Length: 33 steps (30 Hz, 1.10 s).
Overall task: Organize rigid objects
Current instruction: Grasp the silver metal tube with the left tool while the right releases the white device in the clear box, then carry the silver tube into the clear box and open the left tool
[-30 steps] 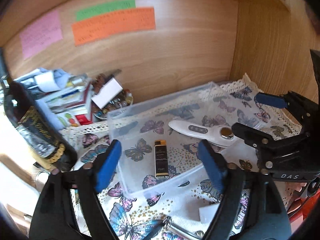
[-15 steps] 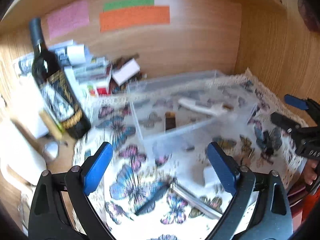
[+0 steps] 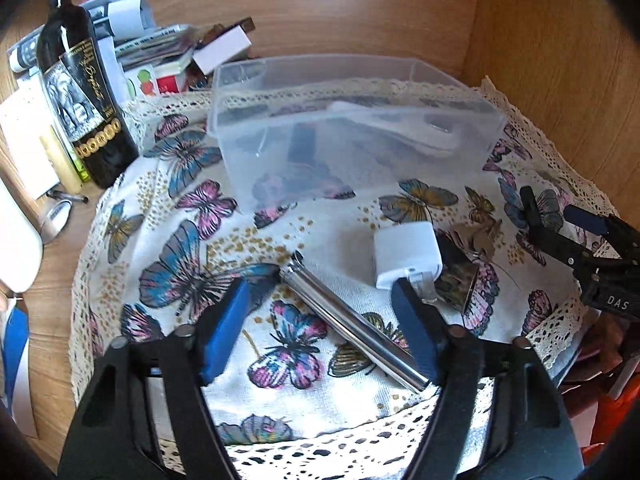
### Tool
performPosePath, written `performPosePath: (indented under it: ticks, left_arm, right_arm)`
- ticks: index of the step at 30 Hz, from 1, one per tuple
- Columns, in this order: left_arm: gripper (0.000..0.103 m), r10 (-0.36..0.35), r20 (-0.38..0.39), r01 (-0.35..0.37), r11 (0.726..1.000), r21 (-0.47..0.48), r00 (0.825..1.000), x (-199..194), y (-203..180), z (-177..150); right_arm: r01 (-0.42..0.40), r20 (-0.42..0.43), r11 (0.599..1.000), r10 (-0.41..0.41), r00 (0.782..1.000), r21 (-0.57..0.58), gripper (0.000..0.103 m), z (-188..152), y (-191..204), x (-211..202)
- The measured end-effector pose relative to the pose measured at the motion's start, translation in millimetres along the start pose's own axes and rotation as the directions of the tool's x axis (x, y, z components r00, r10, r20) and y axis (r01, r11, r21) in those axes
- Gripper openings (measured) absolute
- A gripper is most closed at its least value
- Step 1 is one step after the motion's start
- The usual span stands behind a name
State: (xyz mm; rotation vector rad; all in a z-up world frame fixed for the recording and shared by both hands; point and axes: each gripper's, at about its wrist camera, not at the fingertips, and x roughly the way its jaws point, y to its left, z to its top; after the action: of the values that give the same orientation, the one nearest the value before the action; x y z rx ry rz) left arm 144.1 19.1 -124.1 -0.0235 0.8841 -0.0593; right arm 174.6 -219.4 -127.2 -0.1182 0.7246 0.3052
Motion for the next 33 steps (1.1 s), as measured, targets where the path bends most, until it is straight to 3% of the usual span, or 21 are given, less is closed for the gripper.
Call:
performPosePath:
  ticks: [5, 9, 10, 12, 15, 24, 33]
  left_arm:
    - [0.042, -0.029, -0.038, 0.029, 0.999, -0.015, 0.999, 12, -2, -5]
    - [0.029, -0.039, -0.011, 0.039, 0.999, -0.009, 0.999, 12, -1, -6]
    - [0.023, -0.042, -0.009, 0.042, 0.999, -0.010, 0.999, 12, -1, -6]
    - [0.015, -0.033, -0.003, 0.033, 0.999, -0.006, 0.999, 11, 1, -5]
    - [0.015, -0.020, 0.004, 0.020, 1.000, -0.003, 1.000, 8, 3, -6]
    - [0.015, 0.001, 0.094, -0.003, 1.000, 0.015, 0.996, -18, 9, 3]
    - [0.015, 0.013, 0.203, -0.014, 1.000, 0.003, 0.979, -41, 22, 41]
  right_arm:
    - [-0.005, -0.013, 1.000, 0.006, 1.000, 0.027, 0.064, 6, -2, 11]
    - [-0.013, -0.053, 0.998, 0.016, 0.998, 0.059, 0.048, 11, -3, 26]
    - [-0.018, -0.067, 0.998, 0.022, 0.997, 0.061, 0.038, 11, -3, 29]
    - [-0.020, -0.068, 0.998, 0.025, 0.997, 0.066, 0.034, 11, -3, 32]
    - [-0.019, -0.037, 0.997, 0.022, 0.999, 0.077, 0.021, 11, -1, 27]
    - [-0.011, 0.053, 0.999, 0.009, 0.999, 0.043, 0.021, 23, 9, 2]
    - [-0.024, 0.167, 1.000, 0.025, 0.986, -0.007, 0.021, 57, 24, -14]
